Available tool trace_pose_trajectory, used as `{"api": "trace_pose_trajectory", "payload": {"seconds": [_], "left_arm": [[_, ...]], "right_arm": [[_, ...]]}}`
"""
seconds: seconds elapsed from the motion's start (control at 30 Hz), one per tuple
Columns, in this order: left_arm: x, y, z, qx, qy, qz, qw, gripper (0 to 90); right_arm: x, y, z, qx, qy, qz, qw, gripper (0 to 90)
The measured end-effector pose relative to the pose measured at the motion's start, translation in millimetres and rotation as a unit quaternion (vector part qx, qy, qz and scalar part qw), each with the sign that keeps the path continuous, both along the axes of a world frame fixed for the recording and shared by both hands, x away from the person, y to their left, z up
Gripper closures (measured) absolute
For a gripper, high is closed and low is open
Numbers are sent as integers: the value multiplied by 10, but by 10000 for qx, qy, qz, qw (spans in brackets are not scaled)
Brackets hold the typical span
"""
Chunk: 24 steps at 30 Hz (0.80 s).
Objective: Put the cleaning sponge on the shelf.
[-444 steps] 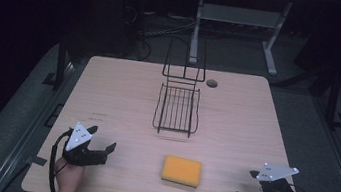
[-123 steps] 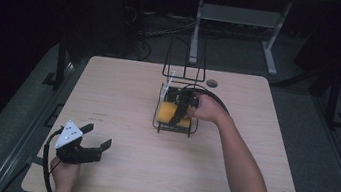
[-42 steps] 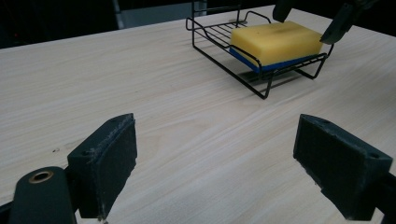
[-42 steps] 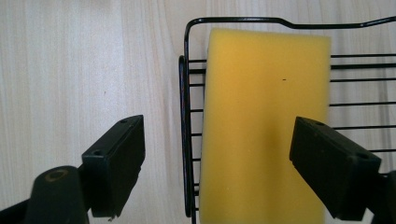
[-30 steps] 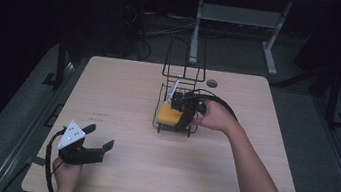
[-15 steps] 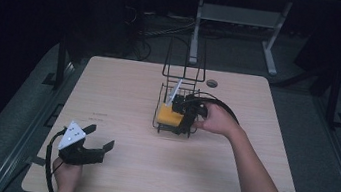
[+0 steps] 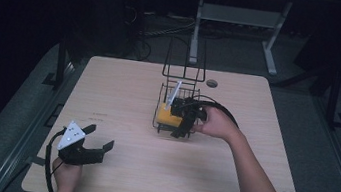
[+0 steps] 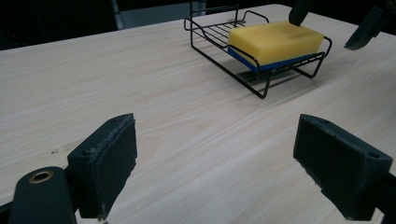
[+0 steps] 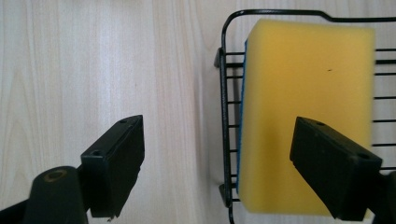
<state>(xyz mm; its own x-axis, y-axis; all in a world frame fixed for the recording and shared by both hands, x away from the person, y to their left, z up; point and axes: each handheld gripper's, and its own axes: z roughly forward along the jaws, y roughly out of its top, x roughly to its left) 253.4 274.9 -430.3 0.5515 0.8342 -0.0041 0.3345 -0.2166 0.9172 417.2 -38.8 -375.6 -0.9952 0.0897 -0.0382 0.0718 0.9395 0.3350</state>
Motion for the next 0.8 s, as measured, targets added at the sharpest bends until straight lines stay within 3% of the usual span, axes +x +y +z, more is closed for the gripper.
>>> {"api": "trace_pose_trajectory", "payload": {"seconds": [0.27,0.8], "left_arm": [[-3,-16,0,10,-7,-8,10000,128],[-4,-19,2,33,-5,-17,10000,128]], "right_arm": [[-64,-39,-37,-73,3,-8,10000,174],[-138,-157,-88,25,65,-134,9999,173]]}}
